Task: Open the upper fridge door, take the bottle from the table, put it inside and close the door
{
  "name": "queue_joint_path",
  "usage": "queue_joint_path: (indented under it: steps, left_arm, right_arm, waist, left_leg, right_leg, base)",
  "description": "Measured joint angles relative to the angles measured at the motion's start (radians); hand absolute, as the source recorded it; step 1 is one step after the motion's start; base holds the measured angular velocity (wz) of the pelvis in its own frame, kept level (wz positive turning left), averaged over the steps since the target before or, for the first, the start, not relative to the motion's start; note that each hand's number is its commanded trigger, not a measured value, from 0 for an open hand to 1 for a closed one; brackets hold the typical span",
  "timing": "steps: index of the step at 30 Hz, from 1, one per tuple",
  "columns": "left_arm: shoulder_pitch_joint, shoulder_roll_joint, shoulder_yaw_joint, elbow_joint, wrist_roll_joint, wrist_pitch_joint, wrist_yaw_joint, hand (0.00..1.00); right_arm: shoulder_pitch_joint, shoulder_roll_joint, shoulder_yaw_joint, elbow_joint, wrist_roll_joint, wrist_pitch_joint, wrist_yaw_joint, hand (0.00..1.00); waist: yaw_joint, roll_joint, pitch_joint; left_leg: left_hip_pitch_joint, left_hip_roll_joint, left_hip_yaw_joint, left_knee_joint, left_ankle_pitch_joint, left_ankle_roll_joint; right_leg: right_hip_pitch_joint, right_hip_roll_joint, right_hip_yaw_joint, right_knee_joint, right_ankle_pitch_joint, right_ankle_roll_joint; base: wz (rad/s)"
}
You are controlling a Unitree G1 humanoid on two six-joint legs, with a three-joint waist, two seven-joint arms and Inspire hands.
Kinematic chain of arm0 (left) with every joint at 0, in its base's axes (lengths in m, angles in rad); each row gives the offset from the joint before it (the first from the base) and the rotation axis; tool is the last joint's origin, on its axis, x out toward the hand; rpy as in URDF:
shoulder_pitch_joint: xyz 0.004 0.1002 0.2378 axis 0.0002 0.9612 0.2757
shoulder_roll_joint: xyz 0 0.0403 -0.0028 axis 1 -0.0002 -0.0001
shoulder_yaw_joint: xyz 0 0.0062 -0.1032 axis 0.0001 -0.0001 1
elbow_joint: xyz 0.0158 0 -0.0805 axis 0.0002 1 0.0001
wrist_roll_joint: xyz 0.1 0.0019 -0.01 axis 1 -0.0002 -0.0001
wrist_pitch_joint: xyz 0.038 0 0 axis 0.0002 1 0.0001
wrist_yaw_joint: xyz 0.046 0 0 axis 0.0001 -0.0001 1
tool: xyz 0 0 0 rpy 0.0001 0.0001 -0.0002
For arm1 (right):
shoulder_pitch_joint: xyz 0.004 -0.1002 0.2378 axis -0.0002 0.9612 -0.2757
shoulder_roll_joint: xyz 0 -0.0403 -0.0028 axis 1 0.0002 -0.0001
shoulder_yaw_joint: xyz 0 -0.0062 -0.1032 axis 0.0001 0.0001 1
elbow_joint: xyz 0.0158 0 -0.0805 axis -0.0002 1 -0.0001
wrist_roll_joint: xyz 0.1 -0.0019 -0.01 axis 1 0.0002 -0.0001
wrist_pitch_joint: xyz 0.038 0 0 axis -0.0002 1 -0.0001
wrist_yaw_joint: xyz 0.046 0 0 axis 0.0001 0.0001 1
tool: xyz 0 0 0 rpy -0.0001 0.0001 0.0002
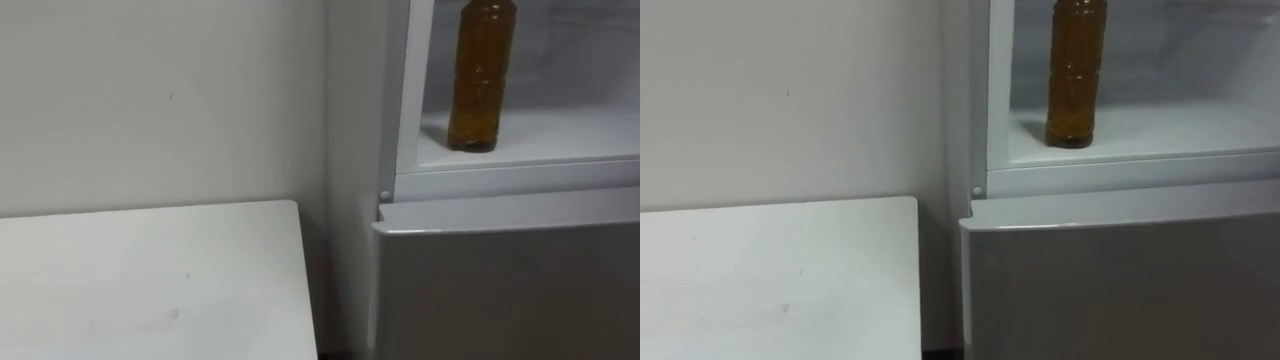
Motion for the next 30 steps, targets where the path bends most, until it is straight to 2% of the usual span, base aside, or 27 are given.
queue_joint_path:
  steps: [4, 9, 11, 13, 17, 19, 22, 30]
  left_arm:
    - [0.0, 0.009, 0.018, -0.004, 0.001, -0.008, -0.001, 0.0]
    - [0.001, 0.027, 0.083, -0.001, 0.001, -0.019, -0.001, 0.0]
    - [0.003, 0.029, 0.092, 0.0, 0.001, -0.019, -0.001, 0.0]
    - [0.001, 0.041, 0.091, 0.001, 0.001, -0.019, -0.002, 0.0]
    - [-0.005, 0.043, 0.091, 0.001, 0.026, -0.019, -0.002, 0.0]
    - [-0.01, 0.043, 0.091, 0.004, 0.068, -0.019, -0.002, 0.0]
    - [-0.017, 0.043, 0.091, 0.012, 0.088, -0.018, -0.011, 0.0]
    - [-0.032, 0.034, 0.089, 0.049, 0.083, -0.019, -0.018, 0.0]
  right_arm:
    - [0.002, -0.016, -0.059, -0.116, 0.004, -0.007, -0.07, 0.0]
    - [-0.004, -0.043, -0.145, -0.225, -0.038, -0.02, -0.106, 0.0]
    - [-0.004, -0.061, -0.178, -0.271, -0.047, -0.021, -0.122, 0.0]
    - [-0.008, -0.095, -0.193, -0.3, -0.052, -0.029, -0.138, 0.0]
    - [-0.041, -0.111, -0.225, -0.367, -0.083, -0.039, -0.162, 0.0]
    - [-0.056, -0.113, -0.227, -0.413, -0.144, -0.041, -0.19, 0.0]
    - [-0.069, -0.115, -0.228, -0.504, -0.243, -0.042, -0.197, 0.0]
    - [-0.075, -0.133, -0.224, -0.61, -0.258, -0.041, -0.199, 0.0]
  waist:
    - [-0.019, -0.012, -0.0002]
    - [-0.038, -0.048, 0.0003]
    - [-0.04, -0.052, 0.0013]
    - [-0.039, -0.057, 0.003]
    - [-0.04, -0.054, 0.0031]
    - [-0.039, -0.053, 0.0006]
    - [-0.042, -0.042, 0.0014]
    - [-0.039, -0.044, 0.0006]
  left_leg:
    - [-0.006, -0.002, 0.001, -0.002, 0.0, 0.0]
    - [-0.018, -0.003, -0.003, 0.001, 0.0, 0.0]
    - [-0.018, -0.004, -0.003, 0.001, 0.0, 0.0]
    - [-0.018, -0.004, -0.003, 0.001, 0.0, 0.0]
    - [-0.018, -0.004, 0.0, 0.001, 0.0, 0.0]
    - [-0.018, -0.004, 0.001, 0.001, 0.0, 0.0]
    - [-0.018, -0.005, -0.001, -0.001, 0.0, 0.0]
    - [-0.018, -0.005, 0.0, -0.001, 0.0, 0.0]
  right_leg:
    - [-0.007, -0.003, 0.0, 0.007, -0.008, 0.003]
    - [-0.02, -0.003, -0.002, 0.01, -0.01, 0.002]
    - [-0.019, -0.004, -0.001, 0.007, -0.01, 0.003]
    - [-0.018, -0.003, -0.001, 0.004, -0.009, 0.003]
    - [-0.019, -0.003, 0.001, 0.004, -0.009, 0.003]
    - [-0.02, -0.003, 0.002, 0.004, -0.009, 0.003]
    - [-0.021, -0.003, 0.002, 0.003, -0.009, 0.003]
    - [-0.021, -0.003, 0.003, 0.003, -0.01, 0.004]
  base:
    - [0.0]
    - [0.01]
    - [0.0]
    - [0.0]
    - [0.0]
    - [0.0]
    - [0.0]
    - [0.0]
